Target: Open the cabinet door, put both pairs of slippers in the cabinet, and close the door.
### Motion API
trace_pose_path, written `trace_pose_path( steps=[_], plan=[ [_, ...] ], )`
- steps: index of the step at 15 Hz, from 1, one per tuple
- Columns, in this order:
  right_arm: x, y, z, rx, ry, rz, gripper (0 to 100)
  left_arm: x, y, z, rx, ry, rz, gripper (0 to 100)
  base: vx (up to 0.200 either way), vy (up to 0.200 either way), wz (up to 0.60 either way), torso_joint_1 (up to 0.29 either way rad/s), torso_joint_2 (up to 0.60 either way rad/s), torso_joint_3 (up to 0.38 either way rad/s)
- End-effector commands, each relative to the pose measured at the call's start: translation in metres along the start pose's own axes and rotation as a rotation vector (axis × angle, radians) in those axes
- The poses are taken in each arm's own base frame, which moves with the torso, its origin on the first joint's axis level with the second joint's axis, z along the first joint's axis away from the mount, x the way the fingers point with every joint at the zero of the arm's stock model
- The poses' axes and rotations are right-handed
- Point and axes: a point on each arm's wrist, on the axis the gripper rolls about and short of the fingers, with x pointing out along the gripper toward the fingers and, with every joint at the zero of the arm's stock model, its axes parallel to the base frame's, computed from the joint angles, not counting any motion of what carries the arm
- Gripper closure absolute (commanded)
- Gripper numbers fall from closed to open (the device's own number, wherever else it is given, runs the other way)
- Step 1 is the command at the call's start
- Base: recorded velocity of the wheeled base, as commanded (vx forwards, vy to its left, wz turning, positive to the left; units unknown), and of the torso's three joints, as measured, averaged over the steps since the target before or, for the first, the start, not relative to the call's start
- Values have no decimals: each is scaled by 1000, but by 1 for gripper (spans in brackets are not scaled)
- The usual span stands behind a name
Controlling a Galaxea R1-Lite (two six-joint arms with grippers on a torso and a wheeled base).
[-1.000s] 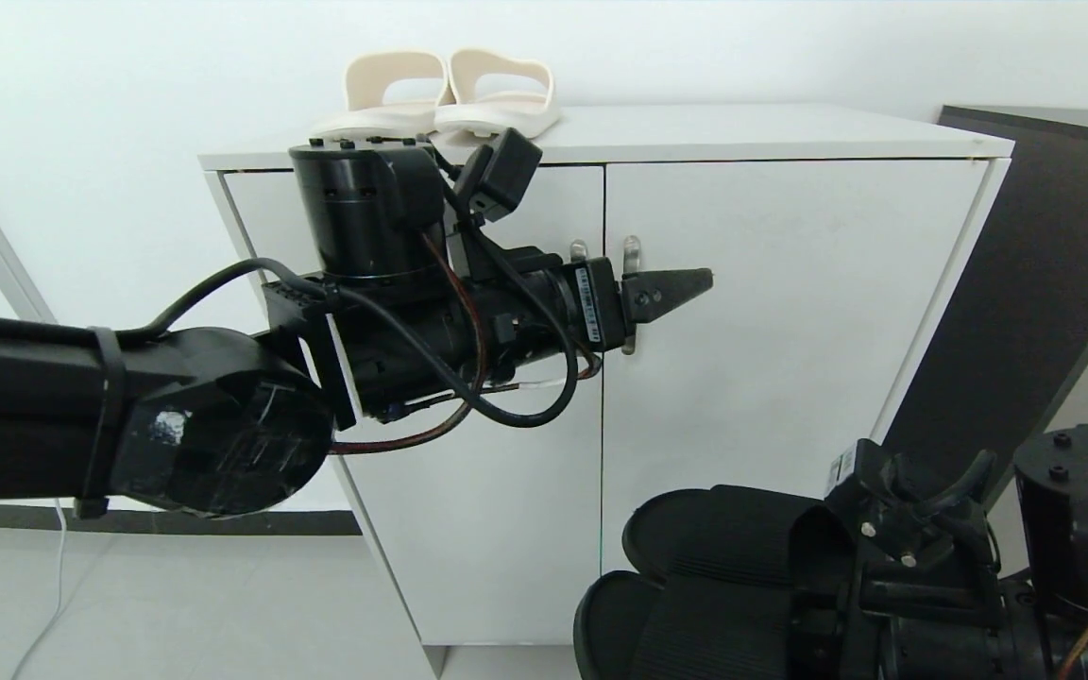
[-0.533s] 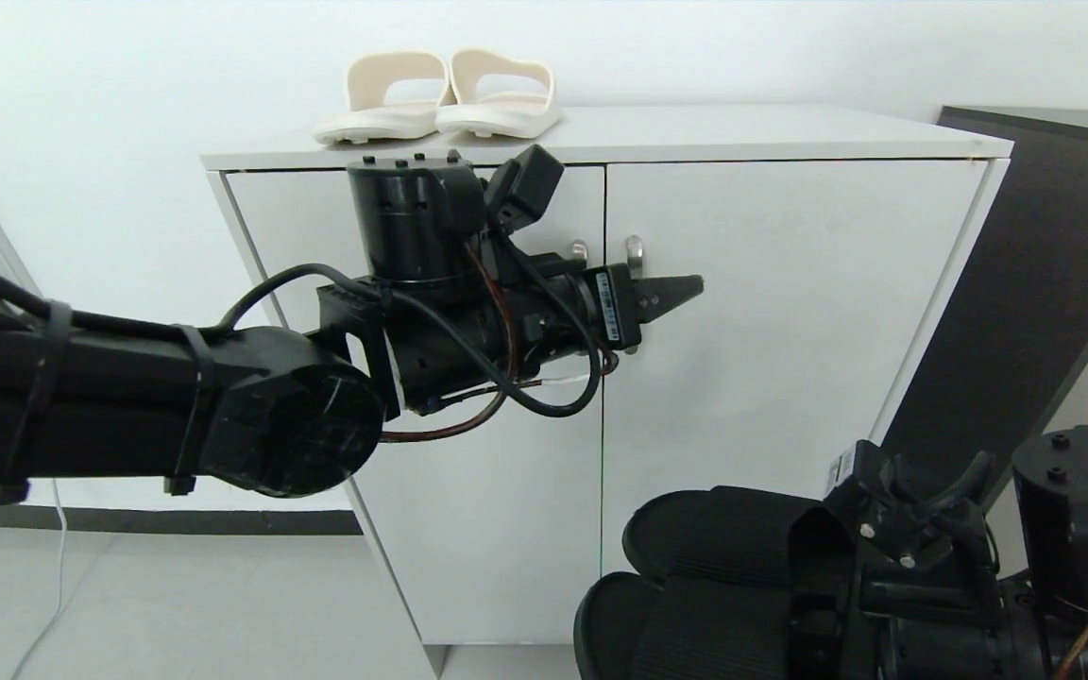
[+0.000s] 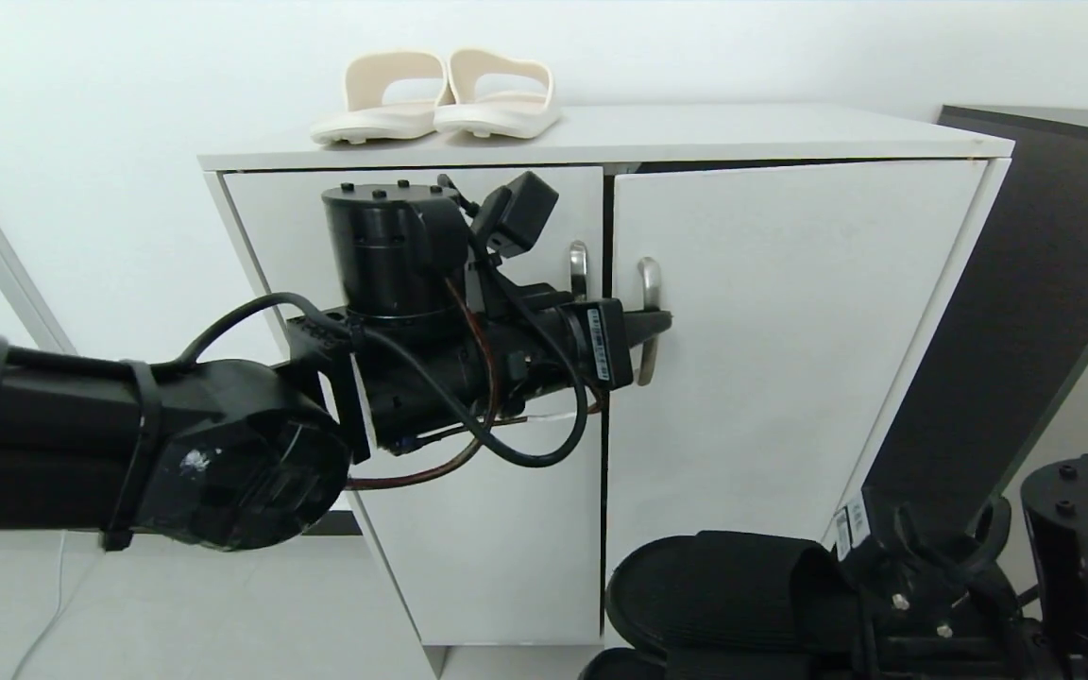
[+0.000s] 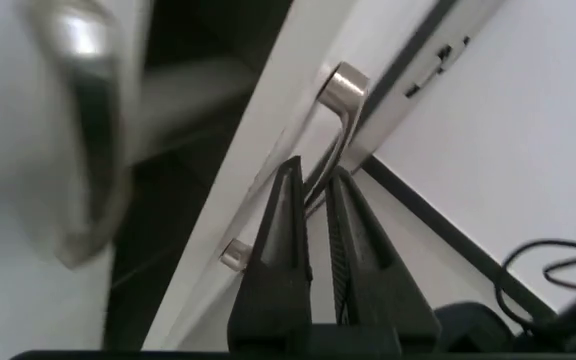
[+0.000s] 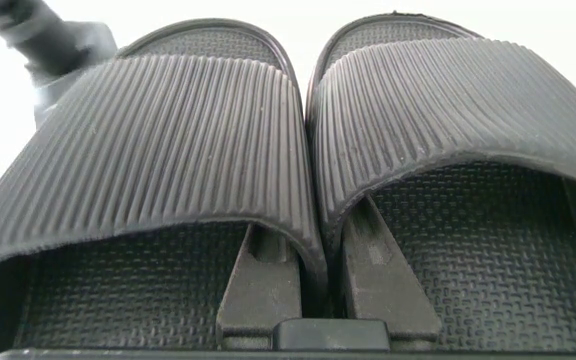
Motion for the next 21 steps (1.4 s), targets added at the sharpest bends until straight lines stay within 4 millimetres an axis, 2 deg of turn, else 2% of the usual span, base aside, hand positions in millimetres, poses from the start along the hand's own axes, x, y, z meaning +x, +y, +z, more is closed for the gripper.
trace_pose_path(
  steps=[1,7,10,12,15,17,19,21],
  plan=[
    [-7,3,-2,-6,-11,21,100,-14,-9,4,8,-21,-15,100,0,0,0,0,0,0],
    [-8,4,-3,-7,-15,54,100,-53,-35,-4,14,-14,-64,100,0,0,0,0,0,0],
    [-8,4,-2,-8,-17,54,100,-65,-33,-8,7,-12,-28,100,0,0,0,0,0,0],
    [-8,4,-2,-9,-15,54,100,-65,-21,-5,0,-34,11,100,0,0,0,0,0,0],
    [-8,4,-3,-10,-14,54,100,-51,-9,-2,-22,-68,16,100,0,0,0,0,0,0],
    [-8,5,-4,-9,-13,53,100,-31,-2,-4,-19,-84,10,100,0,0,0,0,0,0],
    [-10,6,-14,-72,17,58,100,-5,8,-11,-17,-93,8,100,0,0,0,0,0,0],
    [-9,9,-17,-84,27,84,100,2,10,-16,-20,-82,13,100,0,0,0,0,0,0]
  ],
)
